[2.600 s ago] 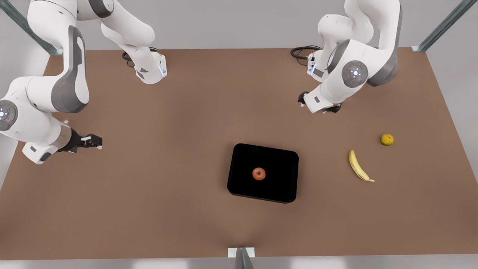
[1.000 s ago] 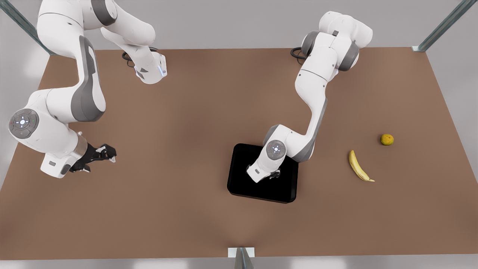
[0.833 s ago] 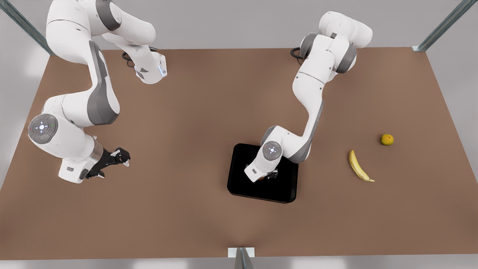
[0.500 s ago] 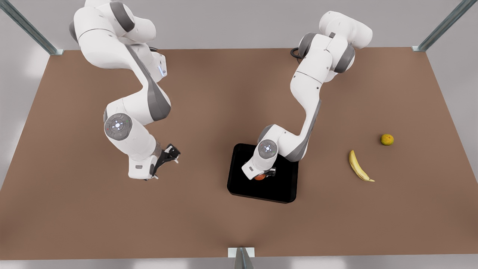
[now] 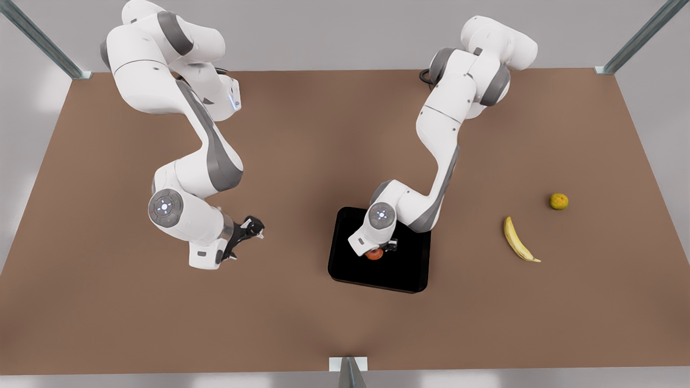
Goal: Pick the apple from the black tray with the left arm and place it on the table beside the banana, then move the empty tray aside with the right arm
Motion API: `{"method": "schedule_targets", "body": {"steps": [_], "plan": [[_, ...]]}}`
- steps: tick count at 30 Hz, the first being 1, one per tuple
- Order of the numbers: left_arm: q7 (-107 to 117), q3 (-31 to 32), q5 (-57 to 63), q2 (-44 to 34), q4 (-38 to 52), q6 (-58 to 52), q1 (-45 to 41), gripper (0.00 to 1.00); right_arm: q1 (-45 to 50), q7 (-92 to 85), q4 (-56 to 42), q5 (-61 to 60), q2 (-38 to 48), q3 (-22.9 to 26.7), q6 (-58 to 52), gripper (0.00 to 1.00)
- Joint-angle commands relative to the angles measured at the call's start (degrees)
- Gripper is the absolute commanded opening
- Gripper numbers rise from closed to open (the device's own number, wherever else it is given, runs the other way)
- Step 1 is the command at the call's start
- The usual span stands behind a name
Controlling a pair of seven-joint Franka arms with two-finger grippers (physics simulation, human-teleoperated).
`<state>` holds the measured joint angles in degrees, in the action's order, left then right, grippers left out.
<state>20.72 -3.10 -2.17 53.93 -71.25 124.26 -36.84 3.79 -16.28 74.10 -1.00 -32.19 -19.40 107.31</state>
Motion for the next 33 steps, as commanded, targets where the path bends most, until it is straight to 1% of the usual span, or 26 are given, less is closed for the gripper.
{"method": "schedule_targets", "body": {"steps": [1,6,11,12,13,14,18,20,24,25,30,31,33], "plan": [[0.11,0.03,0.06,0.47,0.06,0.46,-0.16,1.0,-0.19,-1.74,-0.01,-0.23,0.11,-0.02,-0.87,1.0],[0.11,-0.15,0.06,2.06,1.29,0.81,-0.16,1.0,-0.01,-1.82,-0.01,-0.32,0.11,-0.11,-1.31,1.0],[-0.42,-0.41,0.06,1.88,1.55,0.63,0.1,1.0,0.51,-0.07,-0.1,-0.23,0.11,-0.81,-1.05,1.0],[-0.15,-0.41,0.06,1.88,1.64,0.54,0.1,0.8,0.69,0.64,-0.1,-0.14,0.19,-0.9,-1.05,1.0],[-0.07,-0.41,0.06,1.88,1.64,0.54,0.1,0.7,1.13,1.95,-0.19,-0.06,0.19,-0.9,-1.05,1.0],[-0.07,-0.41,0.06,1.88,1.64,0.54,0.1,0.64,1.13,4.32,-0.19,0.12,0.28,-1.69,-1.22,1.0],[0.02,-0.41,0.06,1.71,1.73,0.19,0.1,0.64,2.18,9.33,-0.01,0.38,0.81,-2.22,-1.57,1.0],[-0.07,-0.85,-0.03,0.83,1.73,-0.34,0.19,0.64,4.29,18.21,-0.01,5.83,1.51,-2.22,-3.77,1.0],[-0.07,-0.94,-0.46,-0.84,1.73,-2.44,0.27,0.64,5.08,24.1,0.16,6.18,1.51,-2.22,-4.03,1.0],[-0.33,-1.03,-0.46,-1.81,1.81,-5.96,0.36,0.64,5.08,24.1,0.16,6.18,1.51,-2.13,-4.03,1.0],[-1.65,-0.85,-0.55,-6.64,1.73,-15.36,1.68,0.64,4.73,23.66,0.6,6.1,1.25,-1.78,-3.42,1.0],[-1.65,-0.94,-0.55,-7.87,1.73,-15.89,2.12,0.64,5.52,26.65,0.87,6.18,1.25,-1.95,-3.42,1.0],[-4.02,-0.94,-0.46,-10.07,1.73,-20.73,3.88,0.64,8.25,30.43,0.87,6.1,1.25,-2.04,-3.42,1.0]]}}
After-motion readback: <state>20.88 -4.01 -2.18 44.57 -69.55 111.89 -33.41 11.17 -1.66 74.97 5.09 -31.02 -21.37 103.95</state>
